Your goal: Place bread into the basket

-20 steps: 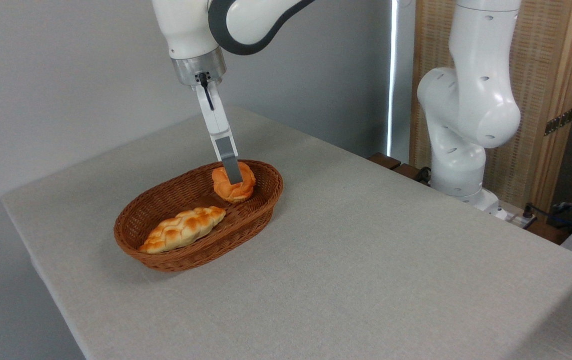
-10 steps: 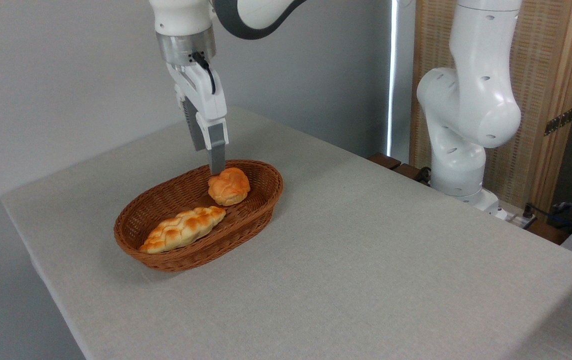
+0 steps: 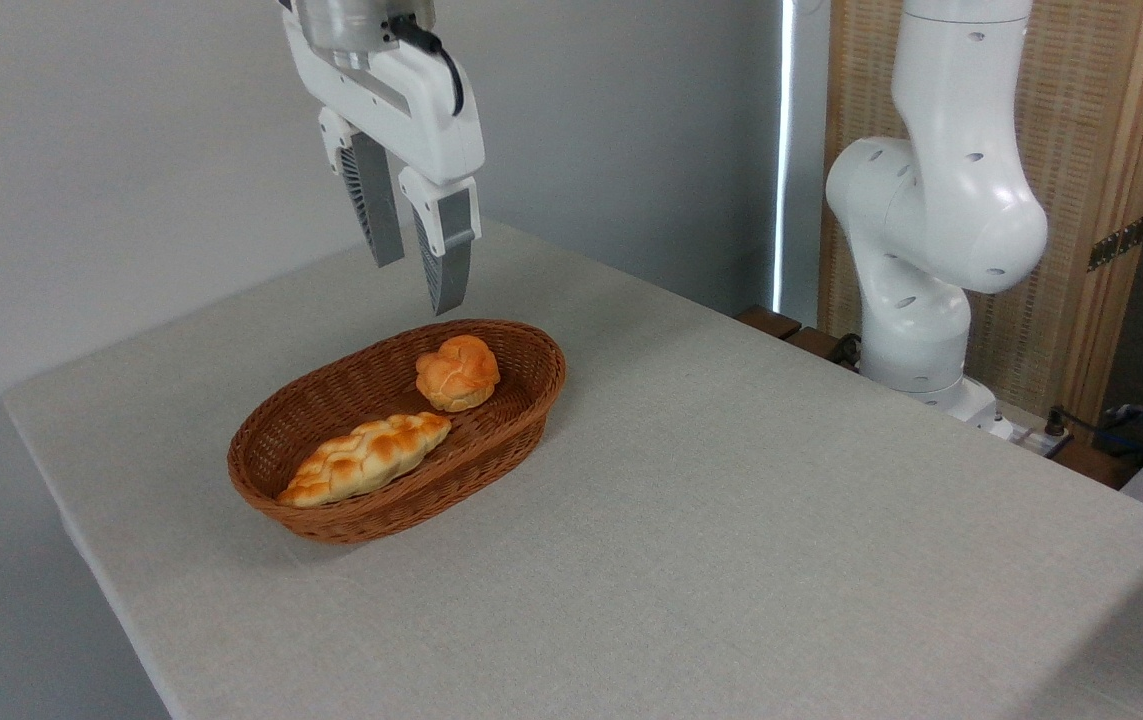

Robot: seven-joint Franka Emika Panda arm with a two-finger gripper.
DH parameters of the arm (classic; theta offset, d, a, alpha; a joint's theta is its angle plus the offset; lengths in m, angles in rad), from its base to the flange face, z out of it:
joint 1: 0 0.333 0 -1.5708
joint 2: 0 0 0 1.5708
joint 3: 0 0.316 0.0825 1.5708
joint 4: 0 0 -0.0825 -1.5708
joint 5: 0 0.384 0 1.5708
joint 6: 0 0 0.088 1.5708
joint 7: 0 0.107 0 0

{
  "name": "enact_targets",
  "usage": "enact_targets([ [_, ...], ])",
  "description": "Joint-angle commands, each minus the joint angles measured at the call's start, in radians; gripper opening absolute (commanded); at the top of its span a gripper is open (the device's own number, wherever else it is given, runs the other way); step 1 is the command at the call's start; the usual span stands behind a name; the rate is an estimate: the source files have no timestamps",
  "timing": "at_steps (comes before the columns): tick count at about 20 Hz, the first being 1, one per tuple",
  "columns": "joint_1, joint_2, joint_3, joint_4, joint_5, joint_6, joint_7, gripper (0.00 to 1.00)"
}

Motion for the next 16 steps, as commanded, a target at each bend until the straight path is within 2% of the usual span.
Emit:
enact_targets([
  [1, 0.026, 0.038, -0.004, 0.063, 0.090, -0.037, 0.003, 1.00],
  [2, 0.026, 0.040, -0.005, 0.065, 0.113, -0.037, 0.006, 1.00],
  [5, 0.039, 0.043, -0.004, 0.066, 0.119, -0.037, 0.008, 1.00],
  [8, 0.112, 0.041, -0.057, 0.068, 0.119, -0.037, 0.019, 1.00],
  [11, 0.117, 0.041, -0.059, 0.068, 0.126, -0.037, 0.022, 1.00],
  [13, 0.117, 0.043, -0.051, 0.081, 0.165, -0.037, 0.026, 1.00],
  [16, 0.117, 0.070, -0.050, 0.114, 0.167, -0.046, 0.025, 1.00],
])
